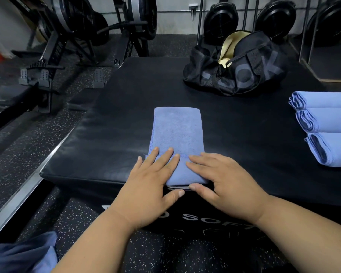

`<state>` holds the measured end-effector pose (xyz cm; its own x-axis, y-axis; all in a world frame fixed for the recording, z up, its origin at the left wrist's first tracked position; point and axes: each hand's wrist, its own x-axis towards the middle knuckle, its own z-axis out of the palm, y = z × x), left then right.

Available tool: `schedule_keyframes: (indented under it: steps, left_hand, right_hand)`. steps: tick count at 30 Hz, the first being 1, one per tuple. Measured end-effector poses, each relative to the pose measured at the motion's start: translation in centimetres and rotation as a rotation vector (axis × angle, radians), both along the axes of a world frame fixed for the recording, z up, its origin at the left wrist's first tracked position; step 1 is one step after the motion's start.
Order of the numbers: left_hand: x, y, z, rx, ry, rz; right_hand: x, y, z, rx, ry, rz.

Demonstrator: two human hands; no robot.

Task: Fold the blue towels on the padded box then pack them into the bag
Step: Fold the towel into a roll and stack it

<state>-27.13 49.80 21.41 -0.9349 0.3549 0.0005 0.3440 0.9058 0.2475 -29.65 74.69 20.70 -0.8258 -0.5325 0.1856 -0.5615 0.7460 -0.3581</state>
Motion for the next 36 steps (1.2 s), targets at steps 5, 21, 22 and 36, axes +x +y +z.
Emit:
schedule_keyframes:
  steps: [5, 21, 22, 36]
  left_hand:
    - [-0.9, -2.5, 0.1, 0.132, -0.042, 0.046]
    - [0.8, -3.8, 3.9, 0.459, -0.08, 0.083]
    - [0.8, -3.6, 4.1, 0.467, -0.086, 0.089]
    - [-0.2, -2.6, 3.2, 0.845, -0.05, 0.405]
  right_hand:
    - [-0.6, 0.4, -0.2, 0.001, -0.062, 0.01]
    - [-1.2, 0.9, 1.7, -0.304, -0.019, -0.009]
    - [-1.1, 0.7, 1.7, -0.29, -0.006, 0.027]
    - [-1.1, -0.9, 2.2, -0.81, -0.389, -0.272]
